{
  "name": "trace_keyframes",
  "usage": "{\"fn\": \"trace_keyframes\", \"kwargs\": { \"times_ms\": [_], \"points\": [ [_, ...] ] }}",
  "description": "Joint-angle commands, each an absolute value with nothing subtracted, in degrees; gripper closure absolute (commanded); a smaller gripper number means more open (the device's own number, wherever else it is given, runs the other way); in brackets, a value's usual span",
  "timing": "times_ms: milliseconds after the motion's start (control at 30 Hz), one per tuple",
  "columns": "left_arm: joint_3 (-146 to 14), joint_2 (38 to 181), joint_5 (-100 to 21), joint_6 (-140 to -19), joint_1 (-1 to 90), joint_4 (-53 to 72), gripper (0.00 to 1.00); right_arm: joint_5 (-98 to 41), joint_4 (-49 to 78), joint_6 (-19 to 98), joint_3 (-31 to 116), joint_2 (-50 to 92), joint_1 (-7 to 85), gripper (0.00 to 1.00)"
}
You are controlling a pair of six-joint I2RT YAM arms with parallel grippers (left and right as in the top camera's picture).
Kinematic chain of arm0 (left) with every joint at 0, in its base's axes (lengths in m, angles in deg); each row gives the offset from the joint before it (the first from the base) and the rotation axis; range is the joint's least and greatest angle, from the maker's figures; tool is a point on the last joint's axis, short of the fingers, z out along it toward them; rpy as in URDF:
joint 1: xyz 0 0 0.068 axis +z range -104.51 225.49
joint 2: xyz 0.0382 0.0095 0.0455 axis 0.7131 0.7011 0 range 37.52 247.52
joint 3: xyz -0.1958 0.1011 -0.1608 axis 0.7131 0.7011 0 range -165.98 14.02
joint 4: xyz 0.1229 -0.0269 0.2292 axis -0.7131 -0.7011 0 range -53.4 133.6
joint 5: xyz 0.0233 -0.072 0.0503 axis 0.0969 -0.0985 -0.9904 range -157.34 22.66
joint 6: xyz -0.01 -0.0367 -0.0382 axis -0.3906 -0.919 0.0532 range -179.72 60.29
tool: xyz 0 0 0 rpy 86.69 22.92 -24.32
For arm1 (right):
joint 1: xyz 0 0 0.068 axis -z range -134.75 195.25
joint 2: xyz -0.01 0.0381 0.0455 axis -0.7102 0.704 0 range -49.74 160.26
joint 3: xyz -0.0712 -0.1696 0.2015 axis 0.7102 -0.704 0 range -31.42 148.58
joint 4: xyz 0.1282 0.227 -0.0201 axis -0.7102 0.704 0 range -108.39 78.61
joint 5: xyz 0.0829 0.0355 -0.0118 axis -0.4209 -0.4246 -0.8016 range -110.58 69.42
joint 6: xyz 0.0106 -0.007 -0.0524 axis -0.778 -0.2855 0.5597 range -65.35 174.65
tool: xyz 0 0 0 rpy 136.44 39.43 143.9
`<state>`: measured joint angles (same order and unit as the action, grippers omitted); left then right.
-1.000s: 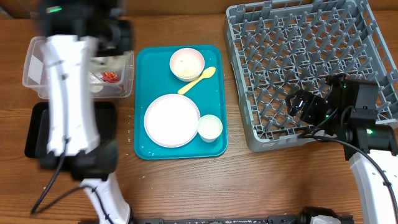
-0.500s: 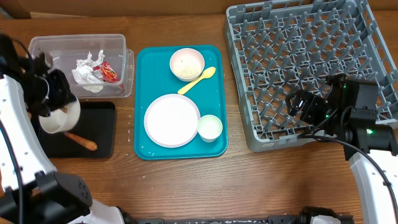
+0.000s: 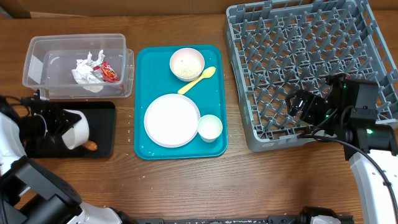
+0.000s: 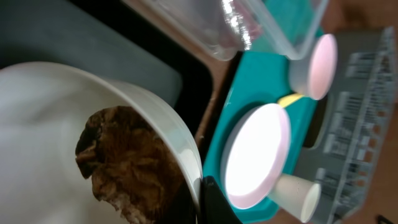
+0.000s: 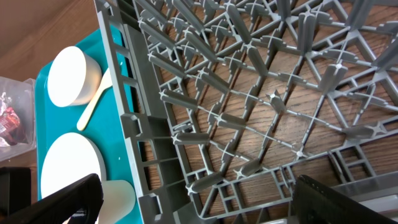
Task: Sort waste into correct bins and load items into the dishwasher
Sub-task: 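Carry the bowl over the black tray and tip scraps out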
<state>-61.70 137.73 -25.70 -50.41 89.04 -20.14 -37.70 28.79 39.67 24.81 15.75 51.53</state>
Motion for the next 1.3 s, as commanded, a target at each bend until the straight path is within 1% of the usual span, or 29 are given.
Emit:
{"fn": "trace_keyframes", "kwargs": {
  "times_ms": [0,67,133,167,200,233,267,667,700,733,800,867,900,933,1067,1133,1267],
  "points": [
    [-59.4,137.2,-11.9,-46.8,90.2,-18.0,0.93,-37.9,28.5,39.7,26.0,15.8,51.7,0.00],
    [-59.4,137.2,-10.6,-46.8,90.2,-17.5,0.89,-38.3,28.5,39.7,26.0,15.8,51.7,0.00],
    [-59.4,137.2,-9.0,-46.9,90.2,-17.5,0.75,-38.5,28.5,39.7,25.9,15.8,51.7,0.00],
    [-59.4,137.2,-9.0,-46.8,90.2,-17.4,0.67,-38.7,28.5,39.7,26.0,15.8,51.7,0.00],
    [-59.4,137.2,-9.1,-46.8,90.2,-17.4,0.67,-38.7,28.5,39.7,25.9,15.8,51.7,0.00],
    [-59.4,137.2,-9.4,-46.8,90.2,-17.4,0.88,-38.7,28.5,39.7,25.9,15.8,51.7,0.00],
    [-59.4,137.2,-10.3,-46.8,90.2,-17.5,0.96,-38.7,28.5,39.7,25.9,15.8,51.7,0.00],
    [-59.4,137.2,-13.3,-45.5,89.7,-17.7,0.96,-38.7,29.8,39.7,25.9,15.8,51.7,0.00],
    [-59.4,137.2,-14.2,-44.9,89.2,-17.7,0.94,-38.7,29.7,39.7,25.9,15.8,51.7,0.00],
    [-59.4,137.2,-15.6,-44.0,88.5,-17.8,0.85,-38.7,29.7,39.7,26.0,15.8,51.7,0.00],
    [-59.3,137.2,-19.5,-42.9,86.1,-17.6,0.69,-38.7,29.7,39.7,26.0,15.8,51.7,0.00],
    [-59.3,137.2,-24.5,-43.0,82.7,-17.0,0.58,-38.7,29.7,39.7,26.0,15.8,51.7,0.00],
    [-59.3,137.2,-27.1,-43.0,80.9,-16.6,0.56,-38.7,29.7,39.7,25.9,15.8,51.7,0.00],
    [-59.3,137.2,-33.0,-44.8,77.2,-16.1,0.55,-38.7,29.7,39.7,25.9,15.8,51.7,0.00],
    [-59.3,137.2,-49.0,-54.2,69.6,-15.5,0.55,-38.7,29.7,39.7,26.0,15.8,51.7,0.00],
    [-59.3,137.2,-53.9,-56.5,66.9,-15.9,0.55,-38.7,29.7,39.7,26.0,15.8,51.7,0.00],
    [-59.3,137.2,-58.2,-57.2,64.7,-16.9,0.57,-38.7,29.7,39.7,25.9,15.8,51.7,0.00]
  ]
}}
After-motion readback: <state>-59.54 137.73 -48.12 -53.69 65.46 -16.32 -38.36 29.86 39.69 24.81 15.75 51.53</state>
